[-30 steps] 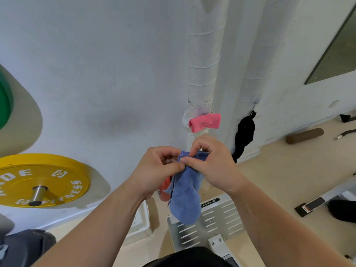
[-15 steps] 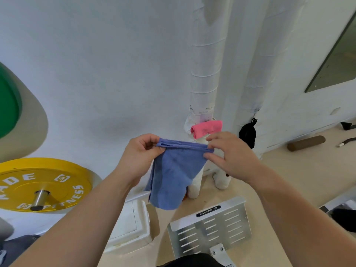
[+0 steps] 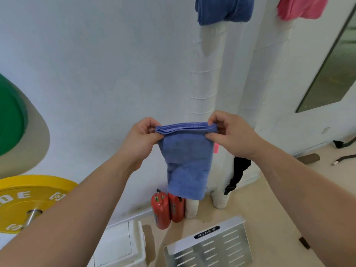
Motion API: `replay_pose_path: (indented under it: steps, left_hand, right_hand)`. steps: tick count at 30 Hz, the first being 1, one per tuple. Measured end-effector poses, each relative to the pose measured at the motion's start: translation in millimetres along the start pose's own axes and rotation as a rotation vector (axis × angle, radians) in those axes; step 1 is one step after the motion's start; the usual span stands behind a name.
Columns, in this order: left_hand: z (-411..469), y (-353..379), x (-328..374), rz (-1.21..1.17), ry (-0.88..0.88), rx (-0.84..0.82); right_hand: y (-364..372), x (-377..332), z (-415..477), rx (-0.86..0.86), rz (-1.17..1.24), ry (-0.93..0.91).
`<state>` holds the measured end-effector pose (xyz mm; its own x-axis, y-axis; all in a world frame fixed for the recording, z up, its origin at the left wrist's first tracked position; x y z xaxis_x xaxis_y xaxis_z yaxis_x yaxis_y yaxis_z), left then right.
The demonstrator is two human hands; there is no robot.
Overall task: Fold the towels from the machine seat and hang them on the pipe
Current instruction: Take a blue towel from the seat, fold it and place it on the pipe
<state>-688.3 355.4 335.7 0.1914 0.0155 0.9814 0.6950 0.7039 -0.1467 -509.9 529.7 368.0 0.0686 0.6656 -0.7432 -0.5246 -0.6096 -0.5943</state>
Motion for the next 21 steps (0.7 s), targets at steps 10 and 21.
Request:
replay_pose_path:
  steps: [10, 21]
  left_hand:
    - [2, 6, 17, 0.152, 0.013, -0.051]
    - [-8, -1, -6, 0.170, 0.008, -0.029]
  right_hand:
    - [12, 16, -10, 0.141, 0.489, 0.221]
    - [52, 35, -26, 0.198, 0.662, 0.238]
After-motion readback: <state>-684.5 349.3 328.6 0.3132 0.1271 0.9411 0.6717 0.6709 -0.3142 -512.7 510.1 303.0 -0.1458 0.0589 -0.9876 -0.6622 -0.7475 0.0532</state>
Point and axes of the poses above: each hand's wrist, its own z-axis towards the middle knuckle, its own y-axis out of the palm, x = y × z, the point moved 5 cm from there along z, towards the middle knuckle, and after that the axes turned 2 degrees about y, right-handed, at the moved point
